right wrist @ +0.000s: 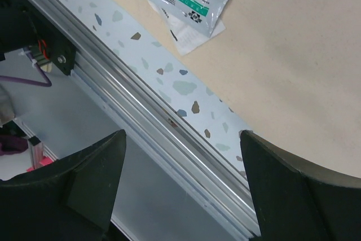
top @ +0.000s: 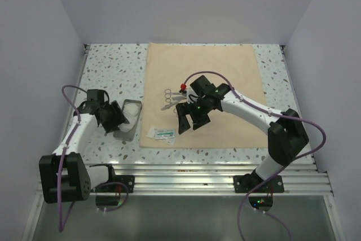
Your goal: Prepare the surgical pack
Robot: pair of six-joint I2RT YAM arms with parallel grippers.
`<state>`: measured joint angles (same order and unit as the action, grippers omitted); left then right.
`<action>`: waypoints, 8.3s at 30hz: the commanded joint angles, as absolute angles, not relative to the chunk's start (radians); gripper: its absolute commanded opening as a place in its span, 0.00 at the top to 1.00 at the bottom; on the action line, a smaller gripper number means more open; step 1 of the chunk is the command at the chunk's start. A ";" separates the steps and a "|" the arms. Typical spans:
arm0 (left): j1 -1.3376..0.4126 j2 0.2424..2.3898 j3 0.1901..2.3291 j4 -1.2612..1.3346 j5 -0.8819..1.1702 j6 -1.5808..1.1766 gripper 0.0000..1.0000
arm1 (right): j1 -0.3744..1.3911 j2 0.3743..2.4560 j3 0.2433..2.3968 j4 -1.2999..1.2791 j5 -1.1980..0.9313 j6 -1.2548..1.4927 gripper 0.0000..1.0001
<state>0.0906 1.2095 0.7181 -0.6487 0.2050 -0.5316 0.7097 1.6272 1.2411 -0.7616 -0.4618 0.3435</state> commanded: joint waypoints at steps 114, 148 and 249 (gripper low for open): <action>-0.178 1.496 0.993 -0.678 -0.069 0.025 0.69 | 0.491 1.296 0.983 -0.845 -0.594 0.319 0.12; -0.471 1.365 1.055 -0.617 0.058 0.092 0.27 | 0.492 1.341 0.982 -0.810 -0.612 0.322 0.12; -0.741 1.658 0.914 -0.517 0.169 0.658 0.04 | 0.491 1.284 0.937 -0.818 -0.589 0.321 0.12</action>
<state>-0.7452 1.6325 0.9348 -0.5404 0.1642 0.6254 0.4915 1.3003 0.9413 -0.8295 -0.5919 0.3290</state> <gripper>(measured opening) 0.970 0.877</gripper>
